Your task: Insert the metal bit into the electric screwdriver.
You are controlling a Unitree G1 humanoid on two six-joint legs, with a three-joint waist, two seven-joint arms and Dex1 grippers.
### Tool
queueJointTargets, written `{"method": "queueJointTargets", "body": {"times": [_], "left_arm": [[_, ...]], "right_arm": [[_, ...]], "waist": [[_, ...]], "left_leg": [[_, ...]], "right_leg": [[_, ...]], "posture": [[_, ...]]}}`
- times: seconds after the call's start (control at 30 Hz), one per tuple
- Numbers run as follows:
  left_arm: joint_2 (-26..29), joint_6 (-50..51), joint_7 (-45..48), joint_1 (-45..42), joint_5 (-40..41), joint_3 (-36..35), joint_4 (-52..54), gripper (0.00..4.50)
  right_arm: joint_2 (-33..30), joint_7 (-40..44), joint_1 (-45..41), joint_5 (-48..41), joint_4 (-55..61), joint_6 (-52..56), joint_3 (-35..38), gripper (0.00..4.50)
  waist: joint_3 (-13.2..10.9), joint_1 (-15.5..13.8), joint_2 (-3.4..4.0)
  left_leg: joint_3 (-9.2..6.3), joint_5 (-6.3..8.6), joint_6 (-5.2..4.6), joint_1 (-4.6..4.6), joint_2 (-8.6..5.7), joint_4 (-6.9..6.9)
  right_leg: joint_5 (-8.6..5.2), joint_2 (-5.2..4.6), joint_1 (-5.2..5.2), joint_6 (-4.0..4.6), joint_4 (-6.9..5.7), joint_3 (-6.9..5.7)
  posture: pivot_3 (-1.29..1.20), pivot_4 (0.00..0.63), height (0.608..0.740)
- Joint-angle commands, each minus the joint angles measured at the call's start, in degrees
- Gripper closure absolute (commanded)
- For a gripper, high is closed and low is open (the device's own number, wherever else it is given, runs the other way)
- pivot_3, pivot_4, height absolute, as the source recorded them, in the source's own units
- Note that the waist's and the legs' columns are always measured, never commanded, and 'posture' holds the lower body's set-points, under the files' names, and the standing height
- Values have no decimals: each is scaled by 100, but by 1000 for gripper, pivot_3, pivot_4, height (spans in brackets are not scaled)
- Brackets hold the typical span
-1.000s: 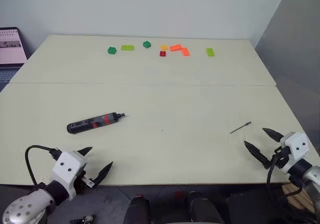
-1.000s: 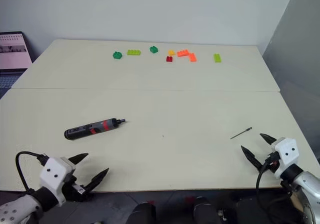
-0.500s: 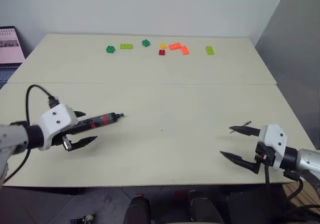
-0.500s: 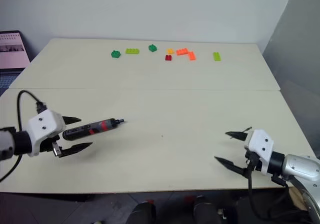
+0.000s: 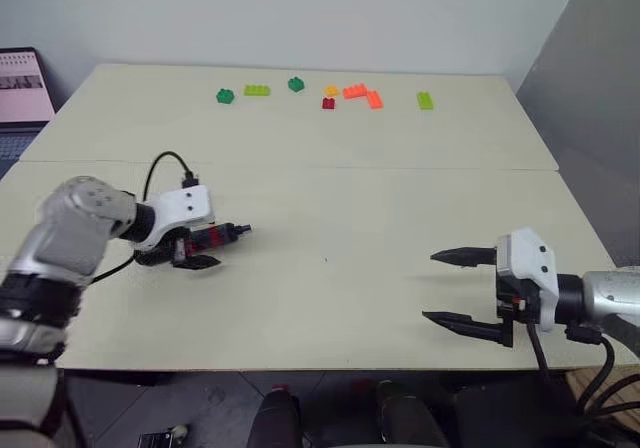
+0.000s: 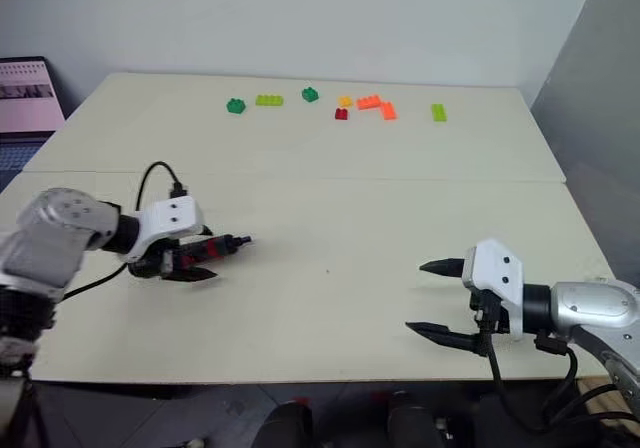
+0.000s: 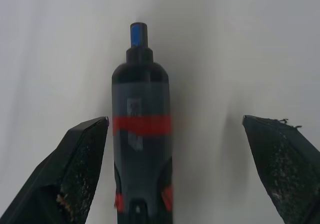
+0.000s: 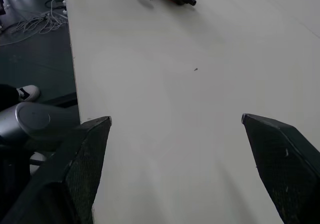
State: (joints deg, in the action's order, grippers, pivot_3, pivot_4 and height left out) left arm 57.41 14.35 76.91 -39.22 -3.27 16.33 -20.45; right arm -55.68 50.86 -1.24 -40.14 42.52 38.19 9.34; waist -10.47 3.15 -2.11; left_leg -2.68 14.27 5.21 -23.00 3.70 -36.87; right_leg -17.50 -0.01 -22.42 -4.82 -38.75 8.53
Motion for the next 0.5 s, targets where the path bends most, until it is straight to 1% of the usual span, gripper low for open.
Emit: {"method": "queueJointTargets", "body": {"times": [0.03, 0.23, 0.33, 0.5], "left_arm": [[-17, -351, 30, -439, -363, 111, -489, 13], [-155, -802, 164, -949, -748, 327, -1233, 13], [-310, -813, 203, -1132, -820, 349, -1489, 13], [-529, -599, 366, -1237, -798, 287, -1583, 13]], "right_arm": [[70, -225, -127, -144, 236, 192, -97, 122], [97, -395, -307, -82, 287, 395, -405, 122], [155, -477, -442, -151, 304, 492, -516, 122], [265, -550, -584, -307, 329, 613, -581, 122]], "waist": [[0, 15, -1], [-1, 9, -1], [-1, 9, -1], [-1, 8, -1]], "left_leg": [[-4, 0, 0, 0, 0, 0], [-16, 0, -1, 0, 0, -1], [-16, 0, -1, 1, 0, -4], [-22, 0, -1, -1, 0, -7]], "right_leg": [[2, 3, 0, 4, 0, -1], [3, 5, 1, 9, -9, -9], [-5, 4, 4, -4, -11, -12], [-3, 4, 6, -2, -15, -18]], "posture": [[0, 150, 740], [0, 150, 740], [0, 150, 740], [0, 150, 740]]}}
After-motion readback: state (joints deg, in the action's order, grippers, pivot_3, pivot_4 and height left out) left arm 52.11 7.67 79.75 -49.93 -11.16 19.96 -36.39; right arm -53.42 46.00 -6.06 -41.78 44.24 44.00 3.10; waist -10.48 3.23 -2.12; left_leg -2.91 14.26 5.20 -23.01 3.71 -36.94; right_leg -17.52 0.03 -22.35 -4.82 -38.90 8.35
